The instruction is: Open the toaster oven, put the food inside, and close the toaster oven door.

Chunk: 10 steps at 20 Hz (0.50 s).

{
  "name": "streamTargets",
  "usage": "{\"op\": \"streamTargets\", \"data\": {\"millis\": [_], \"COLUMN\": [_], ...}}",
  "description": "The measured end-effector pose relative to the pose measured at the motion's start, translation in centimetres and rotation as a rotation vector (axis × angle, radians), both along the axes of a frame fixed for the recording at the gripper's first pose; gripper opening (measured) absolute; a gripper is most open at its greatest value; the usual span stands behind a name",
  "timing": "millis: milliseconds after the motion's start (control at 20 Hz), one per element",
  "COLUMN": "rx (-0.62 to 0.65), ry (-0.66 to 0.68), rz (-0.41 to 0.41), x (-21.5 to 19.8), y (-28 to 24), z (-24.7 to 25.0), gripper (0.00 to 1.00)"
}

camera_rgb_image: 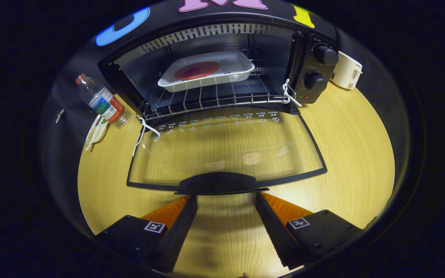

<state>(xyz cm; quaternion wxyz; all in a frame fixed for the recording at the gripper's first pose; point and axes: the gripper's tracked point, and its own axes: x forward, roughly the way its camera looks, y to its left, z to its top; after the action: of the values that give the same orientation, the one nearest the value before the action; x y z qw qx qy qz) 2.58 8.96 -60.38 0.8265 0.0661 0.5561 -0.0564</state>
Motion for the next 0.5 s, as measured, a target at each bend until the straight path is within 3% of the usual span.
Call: {"op": "streamTargets", "data": {"millis": [250,350,500], "rx": [0.038,0.035,0.075], "ry": [-0.009,-0.046,-0.155], "rz": [-0.002,0.027,-0.006], "x": [-0.1,0.0,1.2], "y": [0.2,0.3,0.5], "z": [1.6,3.5,7.3], "gripper": [0.99,0.99,0.99]}}
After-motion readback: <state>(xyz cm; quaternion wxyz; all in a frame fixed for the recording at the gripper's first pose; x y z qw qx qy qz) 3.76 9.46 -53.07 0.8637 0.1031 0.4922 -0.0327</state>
